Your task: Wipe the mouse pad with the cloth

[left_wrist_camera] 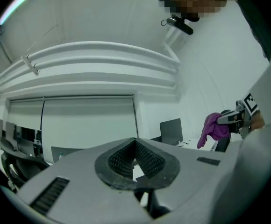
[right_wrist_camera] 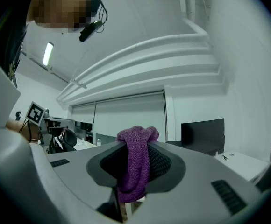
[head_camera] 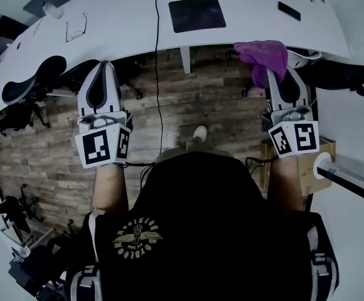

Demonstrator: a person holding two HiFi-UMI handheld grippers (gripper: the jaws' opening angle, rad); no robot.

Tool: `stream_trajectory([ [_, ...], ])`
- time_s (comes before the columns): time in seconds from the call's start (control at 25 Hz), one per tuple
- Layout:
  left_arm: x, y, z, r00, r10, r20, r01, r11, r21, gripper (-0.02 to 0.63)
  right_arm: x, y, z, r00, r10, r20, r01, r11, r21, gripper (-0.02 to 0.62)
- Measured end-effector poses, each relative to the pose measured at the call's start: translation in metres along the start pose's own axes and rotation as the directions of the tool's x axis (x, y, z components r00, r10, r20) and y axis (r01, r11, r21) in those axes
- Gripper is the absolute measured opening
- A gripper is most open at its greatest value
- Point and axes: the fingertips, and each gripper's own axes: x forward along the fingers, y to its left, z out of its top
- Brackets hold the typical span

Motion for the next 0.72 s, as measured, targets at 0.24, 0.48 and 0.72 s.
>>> stream_trajectory([
  [0.24, 0.008, -0.01, 0.006, 1.0, 0.025, 0.007, -0.025, 1.0, 0.009, 0.002, 0.014, -0.019, 0.008, 0.999, 0.024, 0.025, -0.024, 1.0, 0.003, 0.097],
  [0.48, 0.008, -0.006, 0.014, 0.999, 0.049, 0.023, -0.049, 0.999, 0.014, 0.002, 0.019, -0.022, 0.005, 0.999, 0.041, 0.022, -0.041, 0.999, 0.008, 0.097],
  [0.72, 0.019, -0.006, 0.001, 0.999, 0.032, 0.01, -0.032, 0.999, 0.013, 0.002, 0.025, -0.024, 0.007, 0.999, 0.027, 0.033, -0.027, 1.0, 0.001, 0.097],
])
